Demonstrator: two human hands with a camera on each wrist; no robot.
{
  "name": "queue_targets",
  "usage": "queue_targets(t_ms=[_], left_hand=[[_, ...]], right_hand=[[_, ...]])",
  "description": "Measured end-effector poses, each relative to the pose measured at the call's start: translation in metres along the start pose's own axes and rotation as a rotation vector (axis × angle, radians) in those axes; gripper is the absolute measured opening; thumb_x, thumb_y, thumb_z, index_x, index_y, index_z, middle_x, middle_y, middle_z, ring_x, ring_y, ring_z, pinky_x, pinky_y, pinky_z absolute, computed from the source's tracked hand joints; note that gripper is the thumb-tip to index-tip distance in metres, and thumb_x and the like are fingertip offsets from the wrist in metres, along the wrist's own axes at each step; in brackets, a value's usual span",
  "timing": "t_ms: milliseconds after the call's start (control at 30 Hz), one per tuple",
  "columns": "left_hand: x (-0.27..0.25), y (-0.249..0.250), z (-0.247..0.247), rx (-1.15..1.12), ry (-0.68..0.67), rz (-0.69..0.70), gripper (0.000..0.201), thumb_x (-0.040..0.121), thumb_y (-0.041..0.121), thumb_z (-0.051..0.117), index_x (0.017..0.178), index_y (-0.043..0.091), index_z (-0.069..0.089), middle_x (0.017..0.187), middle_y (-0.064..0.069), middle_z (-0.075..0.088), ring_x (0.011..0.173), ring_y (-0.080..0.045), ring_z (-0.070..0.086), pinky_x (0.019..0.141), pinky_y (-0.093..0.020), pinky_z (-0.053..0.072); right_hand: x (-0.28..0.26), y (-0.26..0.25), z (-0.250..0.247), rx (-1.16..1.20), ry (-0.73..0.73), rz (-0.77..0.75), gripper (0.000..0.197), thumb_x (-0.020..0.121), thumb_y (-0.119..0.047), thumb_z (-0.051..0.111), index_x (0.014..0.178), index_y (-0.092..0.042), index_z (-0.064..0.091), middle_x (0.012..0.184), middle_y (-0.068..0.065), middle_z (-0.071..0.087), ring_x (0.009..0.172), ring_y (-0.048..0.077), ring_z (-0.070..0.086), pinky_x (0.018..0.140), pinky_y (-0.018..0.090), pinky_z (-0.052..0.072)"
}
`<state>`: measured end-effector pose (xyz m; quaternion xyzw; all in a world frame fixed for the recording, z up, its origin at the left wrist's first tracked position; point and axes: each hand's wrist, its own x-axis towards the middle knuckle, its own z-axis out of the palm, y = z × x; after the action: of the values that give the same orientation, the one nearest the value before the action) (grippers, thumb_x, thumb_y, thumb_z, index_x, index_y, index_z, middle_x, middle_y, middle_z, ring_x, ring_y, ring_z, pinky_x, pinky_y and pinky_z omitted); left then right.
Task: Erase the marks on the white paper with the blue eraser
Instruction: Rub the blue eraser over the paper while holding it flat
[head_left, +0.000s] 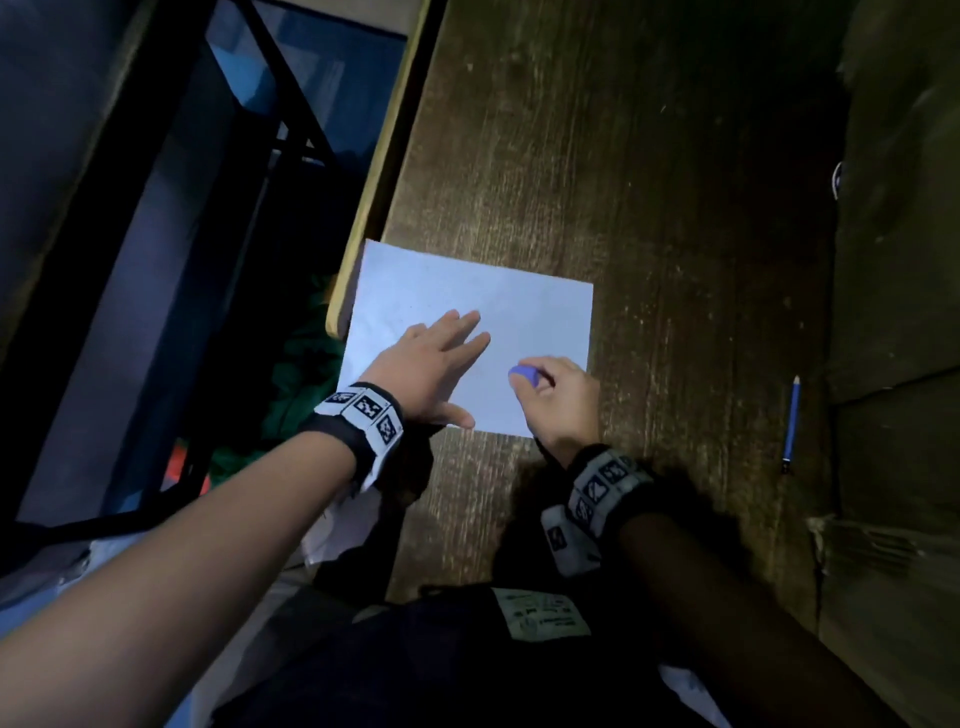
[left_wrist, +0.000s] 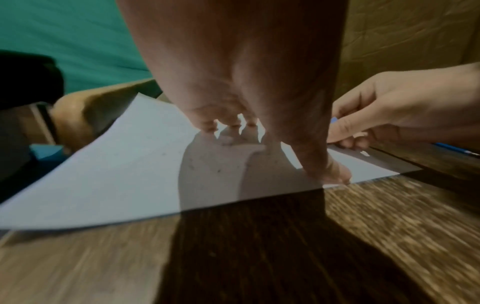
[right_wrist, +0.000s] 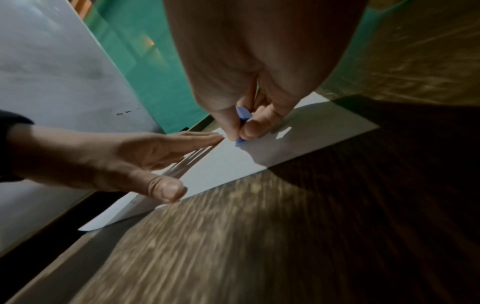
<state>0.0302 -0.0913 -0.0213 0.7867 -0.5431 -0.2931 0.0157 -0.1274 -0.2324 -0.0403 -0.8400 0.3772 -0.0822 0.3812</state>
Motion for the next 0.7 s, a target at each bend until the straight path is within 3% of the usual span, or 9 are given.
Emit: queue_targets(t_ms=[100, 233, 333, 400, 500, 567, 700], left_hand=[[0.002, -0.005, 0.005, -0.01, -0.008, -0.018, 0.113, 0.08, 0.069, 0.07, 0.164, 0.025, 0.008, 0.17, -0.002, -0.011, 0.156, -0.024, -0.006, 0.123, -0.046, 0.008], [0.004, -0.013, 0.007, -0.099, -0.035, -0.076, 0.089, 0.094, 0.056, 0.063, 0.162, 0.04, 0.008, 0.169, 0.011, -0.011, 0.153, -0.032, 0.009, 0.117, -0.055, 0.032], [0.004, -0.011, 0.004, -0.057, -0.004, -0.037, 0.085, 0.097, 0.05, 0.062, 0.163, 0.033, 0.012, 0.17, 0.003, -0.007, 0.154, -0.028, 0.008, 0.121, -0.047, 0.023], [0.004, -0.007, 0.002, -0.017, 0.022, -0.033, 0.087, 0.096, 0.048, 0.064, 0.163, 0.028, 0.013, 0.17, -0.001, -0.006, 0.154, -0.024, 0.006, 0.121, -0.041, 0.02], [0.005, -0.004, -0.001, 0.031, 0.036, -0.027, 0.088, 0.094, 0.048, 0.067, 0.163, 0.027, 0.014, 0.169, -0.006, -0.006, 0.153, -0.023, 0.003, 0.119, -0.043, 0.024], [0.007, -0.003, -0.005, 0.047, 0.007, -0.029, 0.089, 0.094, 0.049, 0.066, 0.163, 0.028, 0.013, 0.169, -0.007, -0.007, 0.15, -0.021, 0.0, 0.12, -0.042, 0.023], [0.006, 0.001, -0.013, 0.071, -0.027, -0.038, 0.092, 0.093, 0.05, 0.067, 0.163, 0.028, 0.011, 0.169, -0.008, -0.01, 0.152, -0.028, 0.006, 0.122, -0.044, 0.02]], right_hand=[[0.018, -0.011, 0.003, -0.032, -0.009, -0.088, 0.013, 0.085, -0.019, 0.072, 0.097, -0.016, 0.075, 0.092, 0.001, 0.067, 0.077, 0.009, 0.06, 0.077, 0.015, 0.046], [0.05, -0.019, 0.003, -0.004, -0.006, -0.126, 0.012, 0.09, -0.016, 0.068, 0.1, -0.015, 0.073, 0.098, -0.003, 0.063, 0.083, 0.005, 0.06, 0.082, 0.02, 0.052], [0.051, -0.021, 0.005, -0.061, -0.023, -0.218, 0.009, 0.092, -0.011, 0.064, 0.097, -0.012, 0.071, 0.094, 0.001, 0.06, 0.082, 0.01, 0.059, 0.08, 0.02, 0.049], [0.028, -0.015, 0.01, -0.093, -0.102, -0.322, 0.008, 0.091, -0.007, 0.062, 0.093, -0.008, 0.07, 0.087, 0.005, 0.059, 0.079, 0.016, 0.056, 0.077, 0.024, 0.046], [-0.016, -0.009, 0.01, -0.179, -0.313, -0.455, 0.004, 0.086, -0.005, 0.065, 0.087, -0.007, 0.069, 0.083, 0.007, 0.06, 0.076, 0.022, 0.057, 0.073, 0.037, 0.049], [-0.001, -0.013, 0.003, -0.191, -0.377, -0.461, 0.005, 0.087, -0.007, 0.064, 0.085, -0.008, 0.069, 0.081, 0.006, 0.06, 0.075, 0.021, 0.056, 0.072, 0.039, 0.049], [0.059, -0.03, 0.0, -0.168, -0.101, -0.292, 0.012, 0.095, -0.016, 0.058, 0.093, -0.012, 0.069, 0.092, 0.004, 0.059, 0.081, 0.016, 0.057, 0.079, 0.028, 0.047]])
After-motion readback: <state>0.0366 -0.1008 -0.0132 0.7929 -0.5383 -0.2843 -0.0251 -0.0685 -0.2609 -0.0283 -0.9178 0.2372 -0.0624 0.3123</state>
